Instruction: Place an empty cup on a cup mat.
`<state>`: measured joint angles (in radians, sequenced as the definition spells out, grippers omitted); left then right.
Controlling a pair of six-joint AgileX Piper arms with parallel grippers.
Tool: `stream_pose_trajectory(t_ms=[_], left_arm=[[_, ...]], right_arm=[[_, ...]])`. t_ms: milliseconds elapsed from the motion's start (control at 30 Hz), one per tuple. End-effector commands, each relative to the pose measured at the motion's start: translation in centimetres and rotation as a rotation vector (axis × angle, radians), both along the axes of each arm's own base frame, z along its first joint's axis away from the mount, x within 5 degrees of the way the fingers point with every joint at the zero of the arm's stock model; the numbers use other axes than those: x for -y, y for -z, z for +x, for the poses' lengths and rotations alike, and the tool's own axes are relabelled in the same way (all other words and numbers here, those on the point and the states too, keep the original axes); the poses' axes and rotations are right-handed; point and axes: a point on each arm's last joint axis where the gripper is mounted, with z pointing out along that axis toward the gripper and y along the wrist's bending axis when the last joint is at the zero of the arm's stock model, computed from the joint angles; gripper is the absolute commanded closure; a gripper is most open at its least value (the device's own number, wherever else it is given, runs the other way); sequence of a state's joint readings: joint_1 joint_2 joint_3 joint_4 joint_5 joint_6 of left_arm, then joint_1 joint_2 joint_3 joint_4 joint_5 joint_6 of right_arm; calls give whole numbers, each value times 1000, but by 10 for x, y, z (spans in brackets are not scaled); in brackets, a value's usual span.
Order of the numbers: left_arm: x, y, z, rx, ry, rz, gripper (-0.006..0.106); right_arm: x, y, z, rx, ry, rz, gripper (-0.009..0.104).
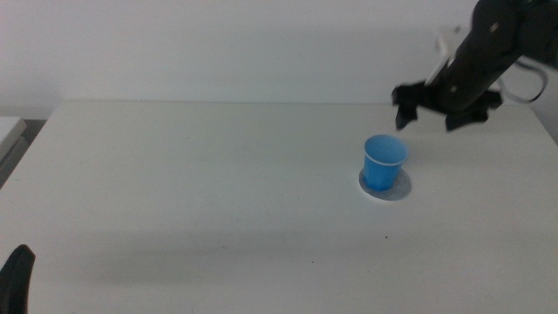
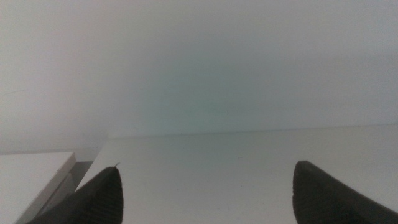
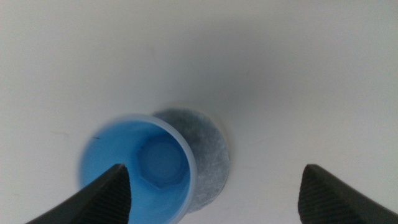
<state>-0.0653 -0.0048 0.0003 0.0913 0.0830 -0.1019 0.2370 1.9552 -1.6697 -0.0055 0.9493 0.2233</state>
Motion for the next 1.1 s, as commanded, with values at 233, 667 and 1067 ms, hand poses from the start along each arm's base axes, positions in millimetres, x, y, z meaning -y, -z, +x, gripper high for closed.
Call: stream_pose_trajectory(t_ms=[233, 667, 1067], left_arm=[[0, -1, 0, 7, 5, -5, 7], [0, -1, 0, 7, 5, -5, 7], [0, -1, 0, 7, 5, -5, 7]], right_arm=[[37, -104, -76, 391, 15, 18, 17], [84, -99, -226, 698, 33, 28, 5], [92, -13, -320, 901, 2, -14, 3]])
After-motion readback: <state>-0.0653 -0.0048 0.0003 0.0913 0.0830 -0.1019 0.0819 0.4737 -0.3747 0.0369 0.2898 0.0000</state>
